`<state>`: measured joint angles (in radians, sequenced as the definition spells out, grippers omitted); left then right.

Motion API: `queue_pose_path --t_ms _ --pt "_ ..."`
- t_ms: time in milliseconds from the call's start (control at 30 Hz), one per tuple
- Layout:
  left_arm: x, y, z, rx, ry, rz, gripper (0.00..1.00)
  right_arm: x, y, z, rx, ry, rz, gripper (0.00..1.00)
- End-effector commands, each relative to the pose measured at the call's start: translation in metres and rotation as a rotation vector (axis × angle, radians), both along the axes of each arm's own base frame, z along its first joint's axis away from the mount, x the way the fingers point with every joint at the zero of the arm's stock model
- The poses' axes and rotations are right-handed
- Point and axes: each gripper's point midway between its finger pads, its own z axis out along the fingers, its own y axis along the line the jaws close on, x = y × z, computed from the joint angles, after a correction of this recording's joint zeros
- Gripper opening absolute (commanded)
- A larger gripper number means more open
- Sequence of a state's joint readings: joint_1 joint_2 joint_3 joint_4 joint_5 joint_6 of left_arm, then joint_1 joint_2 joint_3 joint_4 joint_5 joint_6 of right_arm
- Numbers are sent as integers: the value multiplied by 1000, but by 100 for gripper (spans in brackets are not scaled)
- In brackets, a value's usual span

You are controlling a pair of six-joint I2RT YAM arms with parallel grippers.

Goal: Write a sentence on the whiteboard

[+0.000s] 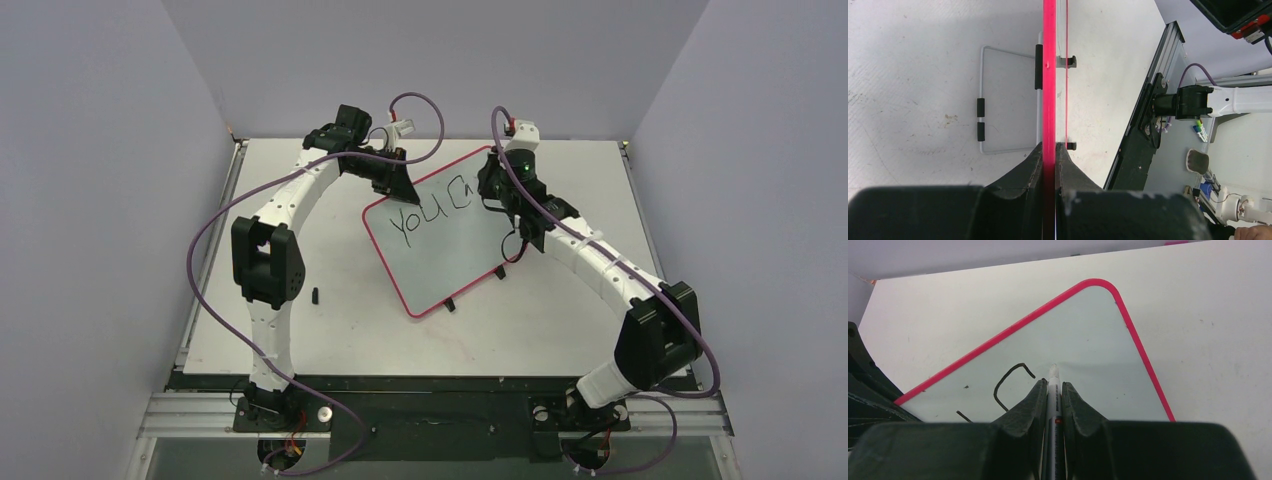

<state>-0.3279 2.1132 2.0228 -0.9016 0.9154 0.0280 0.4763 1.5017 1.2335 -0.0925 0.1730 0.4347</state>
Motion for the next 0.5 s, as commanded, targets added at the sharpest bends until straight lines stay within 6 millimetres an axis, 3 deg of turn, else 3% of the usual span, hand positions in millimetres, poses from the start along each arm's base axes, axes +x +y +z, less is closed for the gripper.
queue_pose_path --t_ms 0,200,467 --pt "1 -1 30 3 -155 -30 0 17 7 25 51 -69 4 0" --pt "1 -1 31 3 -158 -30 0 18 8 7 43 -38 8 0" --pt "1 -1 33 1 -159 -29 0 4 4 -18 34 5 13 0"
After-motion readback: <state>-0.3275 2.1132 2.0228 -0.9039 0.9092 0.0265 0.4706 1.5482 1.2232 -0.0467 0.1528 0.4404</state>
